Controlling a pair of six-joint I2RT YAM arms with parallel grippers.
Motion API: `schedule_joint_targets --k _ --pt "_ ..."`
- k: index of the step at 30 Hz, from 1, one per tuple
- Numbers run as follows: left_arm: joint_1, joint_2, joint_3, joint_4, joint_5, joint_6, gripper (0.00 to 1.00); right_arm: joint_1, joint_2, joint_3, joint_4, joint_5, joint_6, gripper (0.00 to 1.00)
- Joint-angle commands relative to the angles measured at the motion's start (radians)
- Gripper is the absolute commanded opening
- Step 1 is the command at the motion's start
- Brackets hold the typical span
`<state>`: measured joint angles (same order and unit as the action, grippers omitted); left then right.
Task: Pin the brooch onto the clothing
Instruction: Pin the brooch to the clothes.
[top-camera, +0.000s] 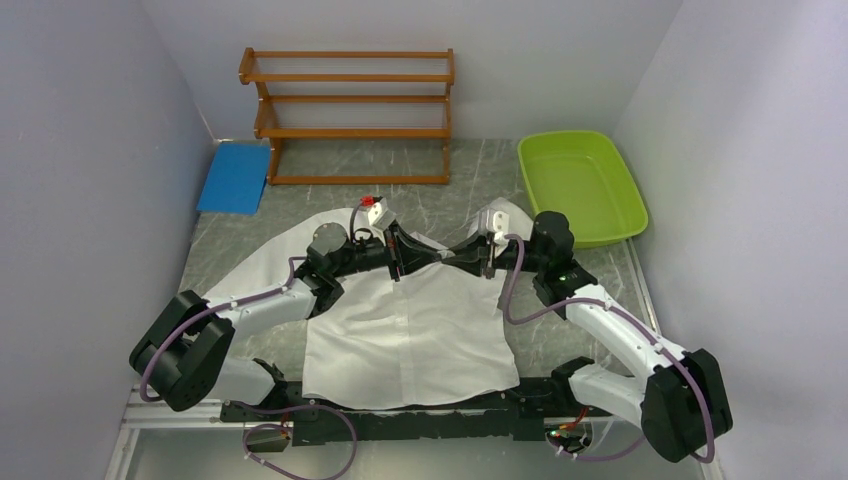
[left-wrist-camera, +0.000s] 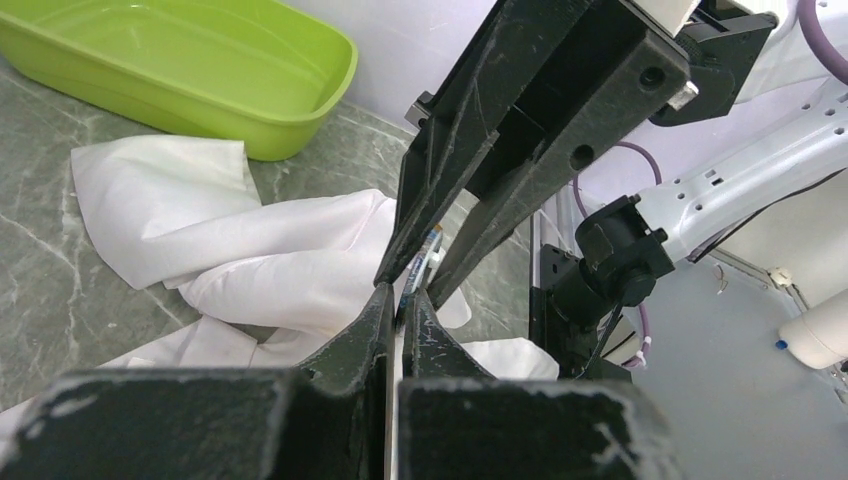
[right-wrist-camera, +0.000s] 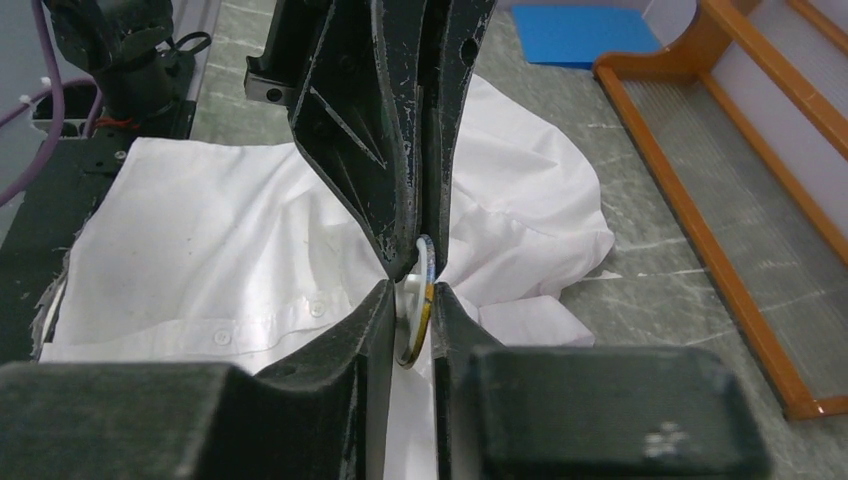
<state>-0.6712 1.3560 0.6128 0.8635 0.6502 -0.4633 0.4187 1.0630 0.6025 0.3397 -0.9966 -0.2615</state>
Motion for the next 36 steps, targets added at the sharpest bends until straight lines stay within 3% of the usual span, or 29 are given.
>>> schedule_joint_targets --k 1,7,10,20,26,36 --pt "0.017 -0.016 -0.004 0.030 -0.017 -0.032 0.03 -0.005 -0.034 0.024 0.067 -0.039 -0.059 0.26" --pt "0.016 -0.015 0.003 0.043 0.026 -0.010 0.03 -0.006 -0.074 0.005 0.062 -0.005 -0.081 0.65" --pt "0.017 -0.020 0.009 0.042 0.055 0.007 0.03 -0.010 -0.088 -0.007 0.050 0.009 -0.095 0.68" --pt "0.016 -0.020 0.028 0.061 0.127 0.025 0.03 -0.019 -0.042 0.027 0.009 -0.033 -0.112 0.52" --pt "0.017 -0.023 0.030 0.062 0.134 0.024 0.03 -0.025 -0.010 0.055 -0.041 -0.074 -0.139 0.51" --pt "0.016 -0.017 0.037 0.069 0.138 0.016 0.03 -0.025 0.034 0.083 -0.052 -0.098 -0.119 0.31"
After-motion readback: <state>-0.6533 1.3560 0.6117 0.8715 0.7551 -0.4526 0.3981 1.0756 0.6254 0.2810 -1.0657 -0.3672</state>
